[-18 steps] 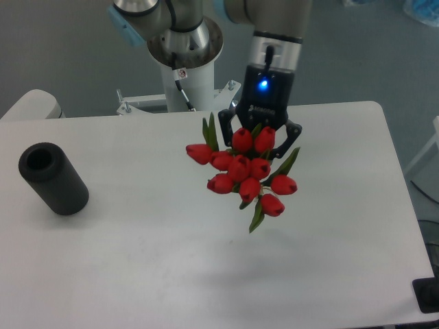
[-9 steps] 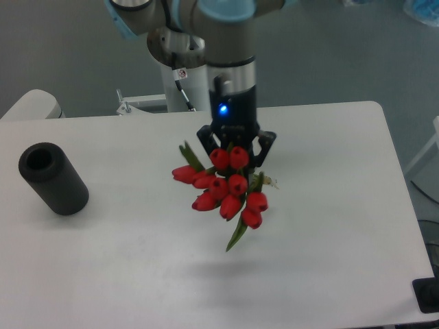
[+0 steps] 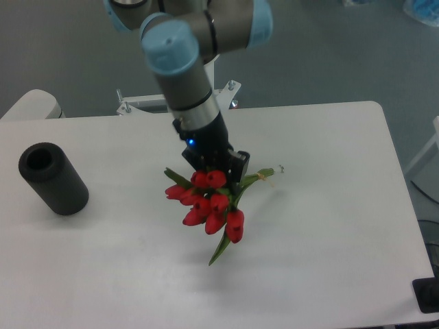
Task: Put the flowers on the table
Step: 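Lower the tulip bouquet and lay it flat on the table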
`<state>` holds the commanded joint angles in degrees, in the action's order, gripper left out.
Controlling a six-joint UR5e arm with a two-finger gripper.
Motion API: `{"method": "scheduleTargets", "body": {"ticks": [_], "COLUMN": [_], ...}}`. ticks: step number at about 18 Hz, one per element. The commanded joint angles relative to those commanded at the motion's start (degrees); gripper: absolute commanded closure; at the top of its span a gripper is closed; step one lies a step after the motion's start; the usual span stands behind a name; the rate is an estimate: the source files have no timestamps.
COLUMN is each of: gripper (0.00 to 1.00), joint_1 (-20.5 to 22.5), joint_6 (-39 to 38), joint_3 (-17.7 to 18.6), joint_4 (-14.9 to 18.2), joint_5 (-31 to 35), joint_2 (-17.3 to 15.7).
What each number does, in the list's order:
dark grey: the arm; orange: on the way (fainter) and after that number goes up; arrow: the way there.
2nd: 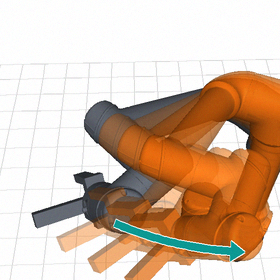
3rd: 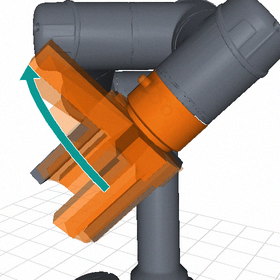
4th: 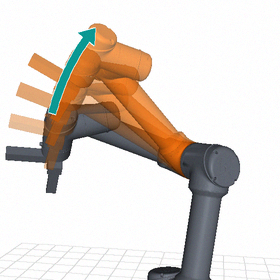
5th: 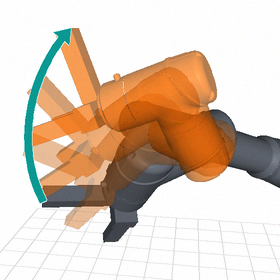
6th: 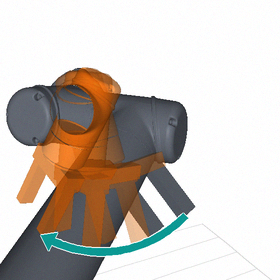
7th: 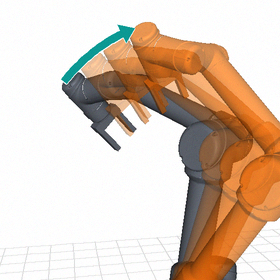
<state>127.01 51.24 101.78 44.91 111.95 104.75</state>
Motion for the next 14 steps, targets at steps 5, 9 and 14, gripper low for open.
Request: {"method": "scheduleTargets", "body": {"ticks": [5,9,14], "gripper": [0.61,0.61,0.6], "joint_1": [-3.4,-5.5,-5.8], "joint_6": [0.5,2.1,2.2], "joint_3": [0.1,0.1,-0.3], "joint_4": [0.4,0.1,-0.2], "joint_5": [7.9,13.6,12.9], "joint_2": [7.1,11.3,14.2]}}
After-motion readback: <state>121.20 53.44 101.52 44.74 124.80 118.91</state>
